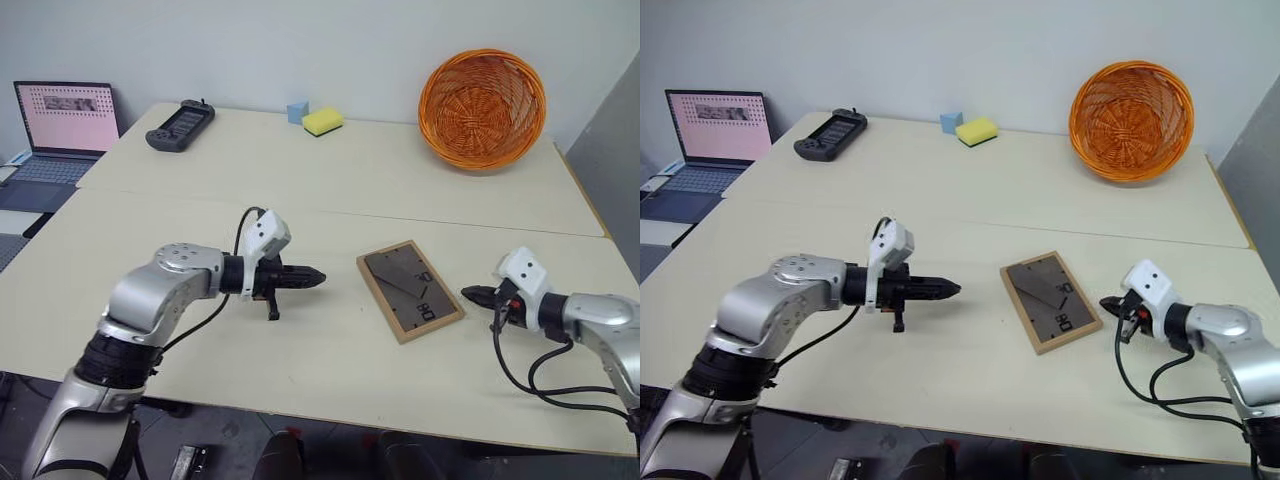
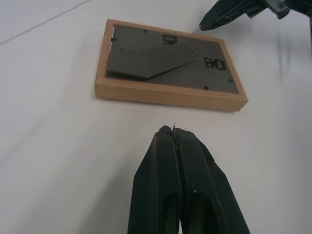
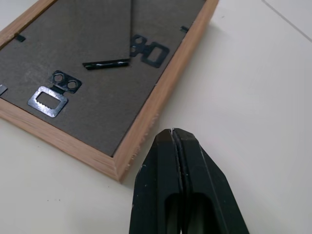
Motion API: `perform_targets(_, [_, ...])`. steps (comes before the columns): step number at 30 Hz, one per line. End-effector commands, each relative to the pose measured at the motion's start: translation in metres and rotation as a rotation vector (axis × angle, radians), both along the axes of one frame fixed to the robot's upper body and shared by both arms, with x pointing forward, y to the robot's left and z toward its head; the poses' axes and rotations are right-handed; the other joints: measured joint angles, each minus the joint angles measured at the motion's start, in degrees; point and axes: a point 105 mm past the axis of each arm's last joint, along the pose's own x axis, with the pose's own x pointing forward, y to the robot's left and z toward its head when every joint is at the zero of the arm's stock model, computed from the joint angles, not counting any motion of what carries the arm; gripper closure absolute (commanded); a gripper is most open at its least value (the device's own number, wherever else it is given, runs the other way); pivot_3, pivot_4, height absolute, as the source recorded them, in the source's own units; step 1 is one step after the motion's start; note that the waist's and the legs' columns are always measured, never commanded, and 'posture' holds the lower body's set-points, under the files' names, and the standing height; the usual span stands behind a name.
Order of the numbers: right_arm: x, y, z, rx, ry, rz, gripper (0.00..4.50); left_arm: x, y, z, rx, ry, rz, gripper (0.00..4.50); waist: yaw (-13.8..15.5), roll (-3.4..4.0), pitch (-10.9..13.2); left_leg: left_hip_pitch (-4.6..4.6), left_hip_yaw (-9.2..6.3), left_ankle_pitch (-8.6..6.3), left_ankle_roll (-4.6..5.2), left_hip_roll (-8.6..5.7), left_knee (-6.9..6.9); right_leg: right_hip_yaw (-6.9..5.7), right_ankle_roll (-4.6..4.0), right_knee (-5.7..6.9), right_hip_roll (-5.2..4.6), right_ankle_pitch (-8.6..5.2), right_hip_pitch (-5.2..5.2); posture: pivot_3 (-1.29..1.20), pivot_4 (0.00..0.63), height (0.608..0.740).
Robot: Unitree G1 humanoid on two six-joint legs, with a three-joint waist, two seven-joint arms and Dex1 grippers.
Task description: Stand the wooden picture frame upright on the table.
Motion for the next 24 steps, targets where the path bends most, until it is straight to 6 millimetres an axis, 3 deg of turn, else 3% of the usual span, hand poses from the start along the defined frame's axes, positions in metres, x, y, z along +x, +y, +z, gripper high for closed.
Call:
perform_targets(1, [0.005,0.019,0.011,0.015,-0.085,0.020,4.48,0.013,-0.010,-0.008,0.032,-0.066,-0.008,4.48,0.01,0.00,0.00,-0.01,0.00,0.00,0.00,0.00,0.00,0.01,0.00,0.00,0.00,0.00,-0.02,0.00,0.150,0.740])
perform_targets(12, [0.004,0.020,0.011,0.038,-0.094,-0.020,4.48,0.044,-0.034,-0.022,0.039,-0.120,-0.005,4.48,-0.04,0.00,0.00,0.00,0.01,0.00,0.00,-0.04,0.09,0.03,0.00,0.21,0.00,0.00,-0.08,0.00,0.150,0.740])
perform_targets(24, [0.000,0.003,0.008,0.017,-0.080,-0.081,4.48,0.067,-0.035,-0.026,0.066,-0.143,0.014,4.48,-0.12,0.00,0.00,-0.01,0.01,0.00,0.00,-0.08,0.09,0.06,0.00,0.35,0.00,0.00,-0.12,0.00,0.150,0.740])
